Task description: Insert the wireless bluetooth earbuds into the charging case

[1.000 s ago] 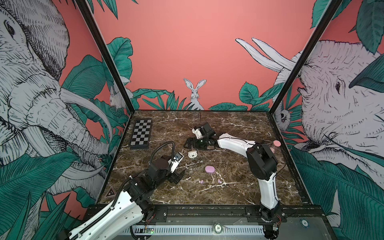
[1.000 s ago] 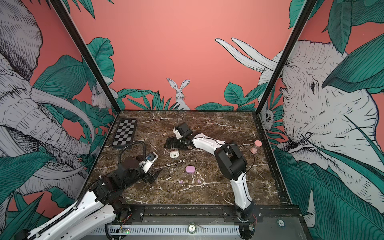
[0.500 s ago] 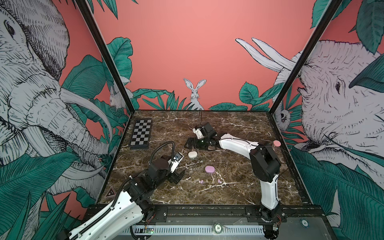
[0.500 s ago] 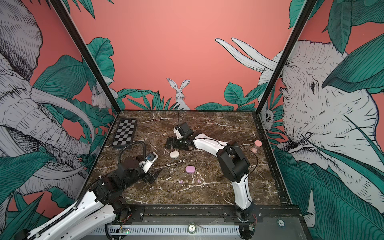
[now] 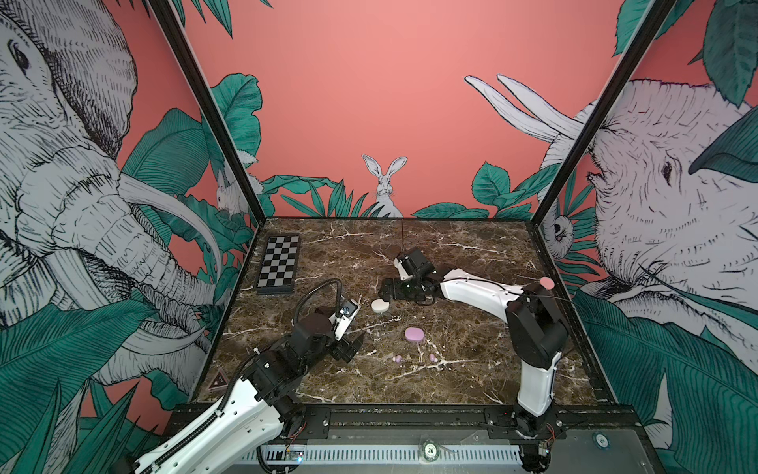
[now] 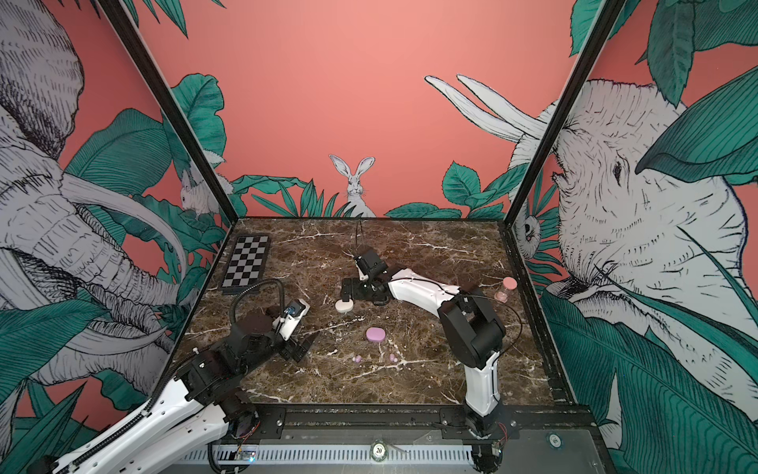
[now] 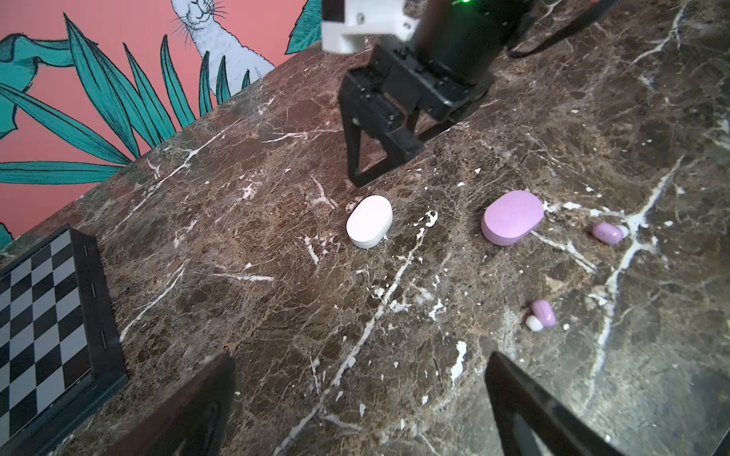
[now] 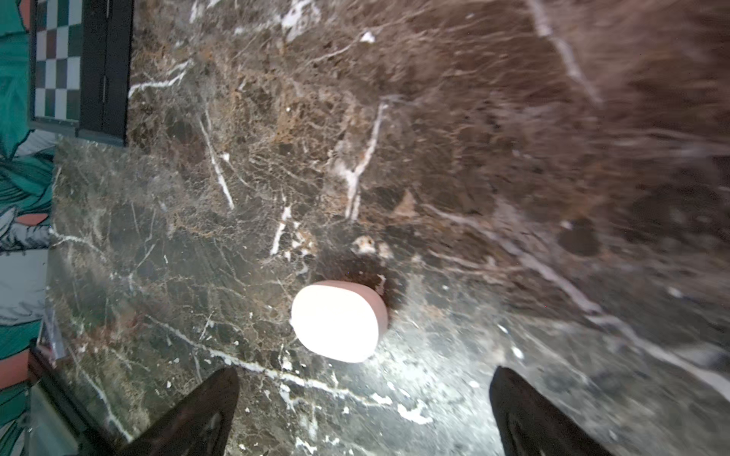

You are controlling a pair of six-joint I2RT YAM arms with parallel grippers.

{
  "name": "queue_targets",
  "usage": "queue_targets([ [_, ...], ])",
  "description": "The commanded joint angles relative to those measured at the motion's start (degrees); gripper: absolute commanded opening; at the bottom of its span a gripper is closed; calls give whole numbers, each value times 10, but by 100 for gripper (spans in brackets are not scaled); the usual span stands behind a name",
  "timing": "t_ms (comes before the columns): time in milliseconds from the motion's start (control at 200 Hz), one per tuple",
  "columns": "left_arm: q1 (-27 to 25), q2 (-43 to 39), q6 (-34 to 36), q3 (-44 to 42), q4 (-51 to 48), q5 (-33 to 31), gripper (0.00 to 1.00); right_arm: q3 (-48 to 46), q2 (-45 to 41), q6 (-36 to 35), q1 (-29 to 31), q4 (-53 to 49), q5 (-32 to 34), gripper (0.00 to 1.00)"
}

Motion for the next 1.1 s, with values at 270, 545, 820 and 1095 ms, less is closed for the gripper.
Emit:
queue_targets([
  [270,1,102,-207,118,-103,-121,99,-128,-197,103,-63,-75,118,98],
  [545,1,148,-305,124,-143,-46,99,-173,-257,77,-80,-125,124,98],
  [820,-4,130,-308,29,-43,-5,99,-154,-236,134,-17,-227,173,98],
  [1095,-29,143,-296,-11,-3,-11,99,-92,-184,186,58,-288,189,98],
])
